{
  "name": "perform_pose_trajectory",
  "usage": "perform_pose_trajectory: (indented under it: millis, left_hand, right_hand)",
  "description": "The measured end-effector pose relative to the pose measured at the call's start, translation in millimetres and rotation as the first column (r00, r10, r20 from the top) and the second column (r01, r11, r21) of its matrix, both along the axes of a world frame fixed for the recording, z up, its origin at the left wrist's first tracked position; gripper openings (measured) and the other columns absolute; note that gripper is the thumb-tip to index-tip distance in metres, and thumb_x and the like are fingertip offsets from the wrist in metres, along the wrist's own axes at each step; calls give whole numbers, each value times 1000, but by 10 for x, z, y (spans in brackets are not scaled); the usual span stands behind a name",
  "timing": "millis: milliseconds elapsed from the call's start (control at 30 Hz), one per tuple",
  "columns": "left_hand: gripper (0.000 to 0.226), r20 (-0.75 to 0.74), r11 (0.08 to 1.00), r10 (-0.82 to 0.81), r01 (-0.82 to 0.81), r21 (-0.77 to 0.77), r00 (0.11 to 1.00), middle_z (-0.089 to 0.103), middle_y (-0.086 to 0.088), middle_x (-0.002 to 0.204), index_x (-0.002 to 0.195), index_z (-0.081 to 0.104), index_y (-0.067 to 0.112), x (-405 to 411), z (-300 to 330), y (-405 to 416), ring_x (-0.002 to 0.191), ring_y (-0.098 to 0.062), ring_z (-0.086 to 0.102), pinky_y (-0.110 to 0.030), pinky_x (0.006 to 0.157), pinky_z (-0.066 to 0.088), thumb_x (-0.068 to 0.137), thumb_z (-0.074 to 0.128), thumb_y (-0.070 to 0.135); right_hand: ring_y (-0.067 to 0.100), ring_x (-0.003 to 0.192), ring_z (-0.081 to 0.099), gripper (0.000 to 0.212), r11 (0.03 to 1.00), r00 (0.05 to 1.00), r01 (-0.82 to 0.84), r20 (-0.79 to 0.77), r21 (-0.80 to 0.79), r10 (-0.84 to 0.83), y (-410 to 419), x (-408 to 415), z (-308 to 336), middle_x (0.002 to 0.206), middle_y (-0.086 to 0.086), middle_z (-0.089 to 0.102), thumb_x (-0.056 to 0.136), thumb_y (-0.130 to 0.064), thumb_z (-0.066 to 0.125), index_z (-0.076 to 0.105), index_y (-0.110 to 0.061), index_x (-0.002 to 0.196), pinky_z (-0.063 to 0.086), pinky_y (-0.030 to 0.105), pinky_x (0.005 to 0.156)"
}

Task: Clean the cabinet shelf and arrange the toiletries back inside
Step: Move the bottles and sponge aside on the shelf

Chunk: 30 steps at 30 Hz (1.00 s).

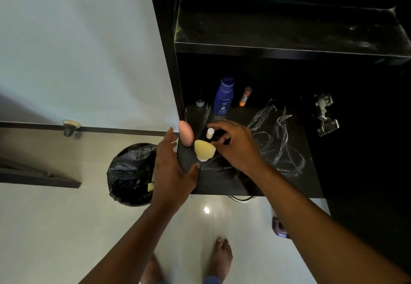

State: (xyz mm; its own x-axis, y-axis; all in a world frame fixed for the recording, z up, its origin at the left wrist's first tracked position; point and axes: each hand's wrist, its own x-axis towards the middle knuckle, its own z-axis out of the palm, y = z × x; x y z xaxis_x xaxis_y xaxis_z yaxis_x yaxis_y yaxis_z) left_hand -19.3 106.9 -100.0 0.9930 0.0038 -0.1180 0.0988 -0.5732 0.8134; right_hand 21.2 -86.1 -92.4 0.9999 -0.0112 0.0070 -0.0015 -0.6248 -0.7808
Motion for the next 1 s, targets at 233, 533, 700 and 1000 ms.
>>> perform_pose_trajectory:
  millis: [233, 533, 700, 1000]
  left_hand:
    - [111, 11, 1000, 10, -10, 24, 1000, 38, 4, 161, 158, 21, 32, 44, -11, -63, 147, -19, 40, -51, 115, 44, 72, 91, 40]
    - [104, 70, 1000, -11, 13, -24, 997, 41, 1, 156, 162, 20, 21, 75, 108, -6, 141, -21, 43, -52, 112, 45, 69, 67, 25]
    - [85, 254, 986, 34, 9, -168, 966, 44, -4, 156, 156, 33, 7, 122, 350, 18, 145, -16, 42, -42, 118, 40, 75, 60, 12]
    - [38, 631, 996, -59, 91, -17, 774, 63, -10, 128, 136, 60, 2, 411, 1109, -394, 117, -23, 60, -39, 94, 52, 99, 56, 11]
  right_hand:
    - [12, 68, 72, 34, 998, 999, -37, -34, 59, 40, 27, 243, 18, 94, -8, 77, 76, -3, 82, 77, -21, 104, 61, 38, 74]
    - [1, 78, 73, 42, 988, 996, -83, -32, 126, 88, 160, 451, -23, 102, -4, 77, 76, 1, 82, 75, -16, 113, 62, 24, 78]
    - [6, 77, 74, 51, 981, 997, -12, -73, 194, 27, 60, 381, 18, 108, 3, 74, 76, 8, 79, 70, -12, 123, 60, 22, 77]
    - [6, 51, 50, 16, 947, 934, 270, 193, 173, -301, -226, 155, 283, 60, -4, 58, 81, -13, 80, 66, -18, 76, 48, 25, 51]
